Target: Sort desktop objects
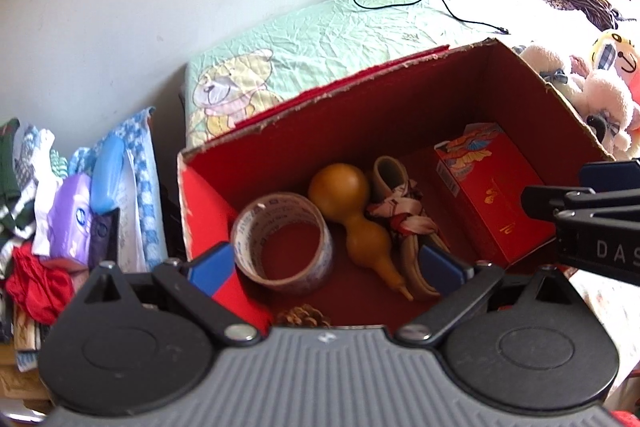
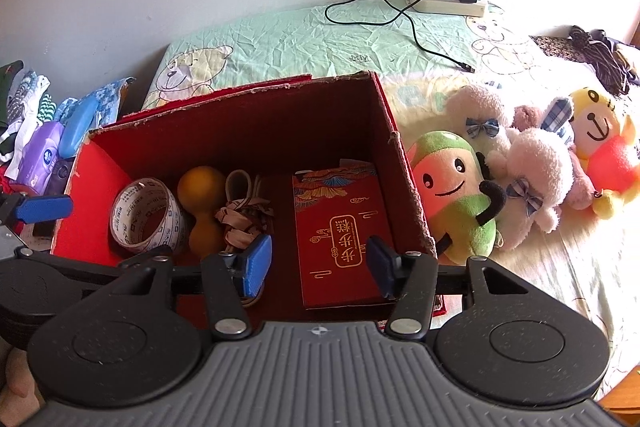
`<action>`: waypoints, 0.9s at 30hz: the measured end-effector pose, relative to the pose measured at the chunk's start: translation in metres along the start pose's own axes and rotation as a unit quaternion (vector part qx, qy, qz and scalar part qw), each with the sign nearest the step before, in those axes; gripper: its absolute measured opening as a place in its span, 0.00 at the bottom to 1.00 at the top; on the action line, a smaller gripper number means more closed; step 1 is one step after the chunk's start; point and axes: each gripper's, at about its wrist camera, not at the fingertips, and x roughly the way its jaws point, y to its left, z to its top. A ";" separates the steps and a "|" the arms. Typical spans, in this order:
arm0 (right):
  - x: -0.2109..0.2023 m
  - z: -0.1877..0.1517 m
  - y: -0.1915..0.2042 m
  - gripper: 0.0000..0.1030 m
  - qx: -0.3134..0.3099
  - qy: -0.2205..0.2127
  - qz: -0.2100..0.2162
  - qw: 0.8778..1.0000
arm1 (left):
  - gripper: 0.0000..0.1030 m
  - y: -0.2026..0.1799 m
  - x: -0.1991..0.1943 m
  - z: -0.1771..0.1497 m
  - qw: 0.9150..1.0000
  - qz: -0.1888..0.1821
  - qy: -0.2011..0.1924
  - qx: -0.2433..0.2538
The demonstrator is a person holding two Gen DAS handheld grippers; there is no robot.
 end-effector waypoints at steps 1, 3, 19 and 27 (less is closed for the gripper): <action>0.001 0.001 0.000 0.54 0.001 0.001 -0.001 1.000 | 0.97 0.000 0.000 0.002 1.000 0.003 -0.001 0.006; 0.003 0.002 0.002 0.53 0.003 0.002 -0.003 1.000 | 0.97 0.000 0.001 0.004 1.000 0.006 -0.004 0.013; 0.013 0.008 0.014 0.53 -0.011 0.009 -0.005 1.000 | 0.97 0.011 0.014 -0.008 0.998 -0.034 0.012 -0.044; 0.016 0.009 0.013 0.54 -0.009 0.016 -0.006 1.000 | 0.97 0.009 0.018 -0.014 0.997 -0.053 0.018 -0.053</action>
